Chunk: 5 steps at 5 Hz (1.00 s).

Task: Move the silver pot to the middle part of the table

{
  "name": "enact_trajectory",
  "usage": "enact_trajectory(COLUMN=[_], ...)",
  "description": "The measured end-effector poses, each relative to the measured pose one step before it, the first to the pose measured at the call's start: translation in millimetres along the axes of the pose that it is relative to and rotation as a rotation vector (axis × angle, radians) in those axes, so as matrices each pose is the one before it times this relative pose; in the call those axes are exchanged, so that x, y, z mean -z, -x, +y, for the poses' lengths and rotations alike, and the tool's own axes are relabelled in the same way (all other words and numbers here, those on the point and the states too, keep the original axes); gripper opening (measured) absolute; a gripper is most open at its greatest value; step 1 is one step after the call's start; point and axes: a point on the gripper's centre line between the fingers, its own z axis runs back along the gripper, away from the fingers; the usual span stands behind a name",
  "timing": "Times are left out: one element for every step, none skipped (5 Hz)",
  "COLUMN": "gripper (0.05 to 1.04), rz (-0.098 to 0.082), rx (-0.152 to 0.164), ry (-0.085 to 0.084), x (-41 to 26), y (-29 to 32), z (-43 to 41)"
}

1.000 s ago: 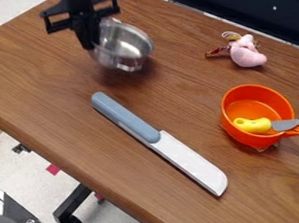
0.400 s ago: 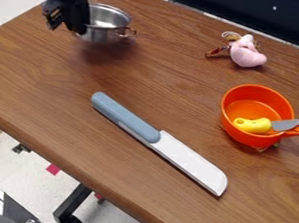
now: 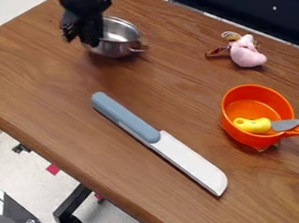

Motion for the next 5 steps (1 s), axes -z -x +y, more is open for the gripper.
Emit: enact_trajectory(gripper=[0.054,0.073,0.217,0.461,0.755], rz=[-0.0031,-0.0057,0.0031,-0.0005,0.0311], rx=[0.0094,0.0040,0.0047,0.0067,0.0185], ry=[-0.0503,-0.0179,-0.0647,-0.0176,0.0105], x=[11.46,0.48,5.33,1.14,-13.68], y=[2.78,-2.02,-0.41,0.84,-0.12], z=[2.59,-0.14,5.36,3.42,3.50])
